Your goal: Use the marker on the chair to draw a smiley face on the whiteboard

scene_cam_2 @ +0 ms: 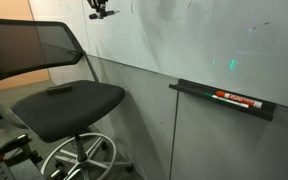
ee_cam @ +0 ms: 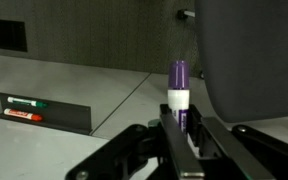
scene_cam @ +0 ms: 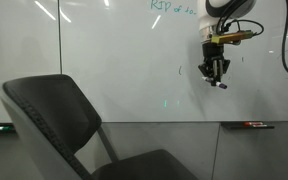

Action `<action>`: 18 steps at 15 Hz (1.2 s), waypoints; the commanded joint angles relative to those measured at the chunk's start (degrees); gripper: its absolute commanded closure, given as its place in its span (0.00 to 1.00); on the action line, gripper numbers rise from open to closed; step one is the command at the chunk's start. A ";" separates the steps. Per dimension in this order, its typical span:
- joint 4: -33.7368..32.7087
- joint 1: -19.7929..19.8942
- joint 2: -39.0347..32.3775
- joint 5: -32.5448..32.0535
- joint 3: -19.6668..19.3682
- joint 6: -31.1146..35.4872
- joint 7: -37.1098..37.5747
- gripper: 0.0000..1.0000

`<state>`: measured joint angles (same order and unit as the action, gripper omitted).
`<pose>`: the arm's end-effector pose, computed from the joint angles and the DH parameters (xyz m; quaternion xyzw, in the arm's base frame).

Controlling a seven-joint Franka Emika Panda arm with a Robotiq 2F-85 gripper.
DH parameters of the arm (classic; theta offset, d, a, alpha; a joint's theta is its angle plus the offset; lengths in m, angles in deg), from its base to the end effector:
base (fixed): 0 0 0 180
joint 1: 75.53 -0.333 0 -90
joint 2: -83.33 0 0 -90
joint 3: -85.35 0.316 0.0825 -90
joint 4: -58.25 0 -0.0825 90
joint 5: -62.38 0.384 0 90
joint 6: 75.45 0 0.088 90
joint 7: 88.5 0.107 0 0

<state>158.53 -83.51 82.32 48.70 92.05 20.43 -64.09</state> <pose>0.5465 0.1189 0.5411 0.9898 -0.0664 -0.0050 0.1257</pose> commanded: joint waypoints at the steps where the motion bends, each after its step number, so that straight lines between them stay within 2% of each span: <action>1: -4.64 0.63 -2.17 -2.13 -0.37 0.19 -2.00 0.94; 9: -9.11 0.33 -7.41 -3.23 -0.82 3.48 -4.50 0.94; 18: -18.00 -0.46 -15.15 -6.90 -2.16 6.46 -6.86 0.94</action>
<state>145.60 -83.05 69.99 43.61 91.07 26.63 -69.25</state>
